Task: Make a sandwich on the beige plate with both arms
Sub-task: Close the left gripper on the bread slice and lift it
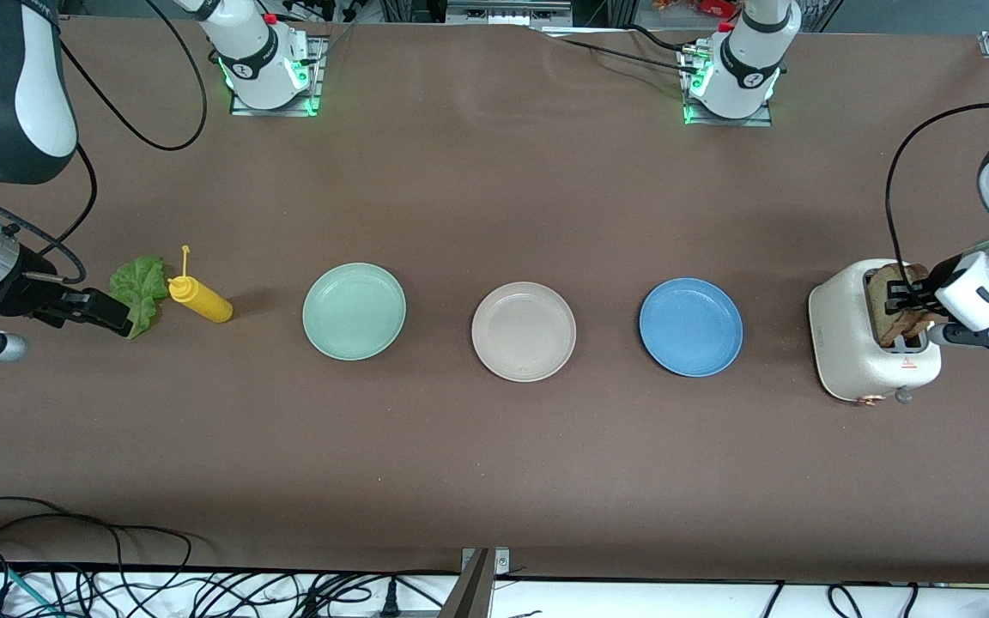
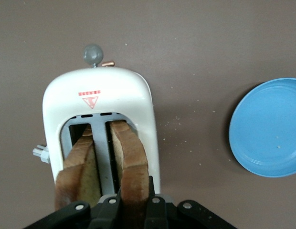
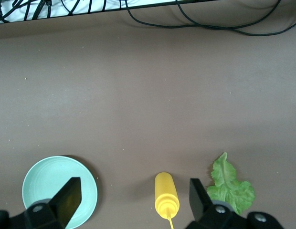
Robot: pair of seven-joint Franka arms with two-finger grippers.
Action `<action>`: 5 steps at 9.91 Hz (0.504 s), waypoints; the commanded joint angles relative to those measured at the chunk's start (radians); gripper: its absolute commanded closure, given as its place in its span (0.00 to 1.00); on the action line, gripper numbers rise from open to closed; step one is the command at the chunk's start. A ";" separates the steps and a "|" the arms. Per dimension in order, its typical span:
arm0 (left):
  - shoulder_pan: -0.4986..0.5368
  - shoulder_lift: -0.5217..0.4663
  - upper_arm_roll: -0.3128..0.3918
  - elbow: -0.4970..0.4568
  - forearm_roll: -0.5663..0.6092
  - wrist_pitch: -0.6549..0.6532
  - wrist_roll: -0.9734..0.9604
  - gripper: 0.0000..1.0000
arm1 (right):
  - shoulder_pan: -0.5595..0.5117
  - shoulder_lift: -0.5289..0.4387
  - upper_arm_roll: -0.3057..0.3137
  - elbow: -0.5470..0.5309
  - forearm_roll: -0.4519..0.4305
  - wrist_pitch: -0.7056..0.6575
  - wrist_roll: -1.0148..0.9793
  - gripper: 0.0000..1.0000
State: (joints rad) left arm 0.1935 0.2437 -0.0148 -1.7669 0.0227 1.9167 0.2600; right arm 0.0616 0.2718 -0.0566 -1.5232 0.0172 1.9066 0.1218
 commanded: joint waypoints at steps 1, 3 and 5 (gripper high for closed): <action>-0.012 -0.008 -0.013 0.137 0.019 -0.141 0.024 1.00 | 0.001 -0.002 0.003 0.001 0.010 0.006 -0.002 0.00; -0.025 -0.001 -0.030 0.208 0.004 -0.218 0.025 1.00 | 0.004 -0.002 0.004 0.001 0.003 0.005 0.002 0.00; -0.036 0.026 -0.075 0.224 -0.120 -0.266 0.065 1.00 | 0.004 0.003 0.004 0.001 0.009 0.006 0.007 0.00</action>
State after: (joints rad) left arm 0.1685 0.2330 -0.0655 -1.5816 -0.0237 1.6868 0.2840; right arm 0.0668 0.2726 -0.0557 -1.5232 0.0173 1.9068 0.1218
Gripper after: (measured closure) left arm 0.894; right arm 0.000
